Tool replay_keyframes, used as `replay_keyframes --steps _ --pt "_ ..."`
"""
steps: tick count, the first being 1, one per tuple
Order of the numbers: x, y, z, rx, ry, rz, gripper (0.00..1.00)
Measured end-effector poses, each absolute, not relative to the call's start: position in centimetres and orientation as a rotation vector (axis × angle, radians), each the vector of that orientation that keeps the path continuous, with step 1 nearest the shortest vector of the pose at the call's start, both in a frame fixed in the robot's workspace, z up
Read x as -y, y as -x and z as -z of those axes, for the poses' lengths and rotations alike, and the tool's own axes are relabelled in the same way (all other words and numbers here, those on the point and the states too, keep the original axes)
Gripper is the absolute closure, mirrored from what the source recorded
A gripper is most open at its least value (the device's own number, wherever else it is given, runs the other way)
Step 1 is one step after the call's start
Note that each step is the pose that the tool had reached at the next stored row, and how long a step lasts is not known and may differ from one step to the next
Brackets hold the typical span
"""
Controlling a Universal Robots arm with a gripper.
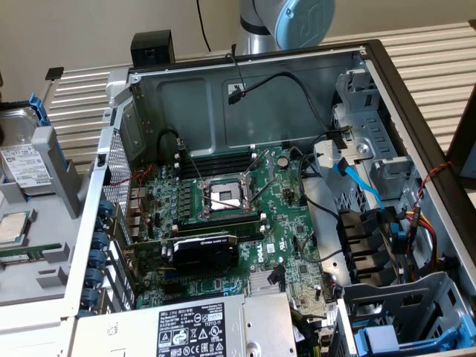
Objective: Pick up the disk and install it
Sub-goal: 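Pick up the disk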
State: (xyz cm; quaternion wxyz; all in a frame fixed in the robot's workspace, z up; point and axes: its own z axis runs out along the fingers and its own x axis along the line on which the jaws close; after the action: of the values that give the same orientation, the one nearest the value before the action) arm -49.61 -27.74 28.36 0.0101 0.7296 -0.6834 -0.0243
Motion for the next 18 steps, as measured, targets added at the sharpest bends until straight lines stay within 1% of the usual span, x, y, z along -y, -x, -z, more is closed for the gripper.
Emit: replay_keyframes --steps 18 --pt "27.62 49.61 -28.28 2.13 -2.274 0.068 0.53"
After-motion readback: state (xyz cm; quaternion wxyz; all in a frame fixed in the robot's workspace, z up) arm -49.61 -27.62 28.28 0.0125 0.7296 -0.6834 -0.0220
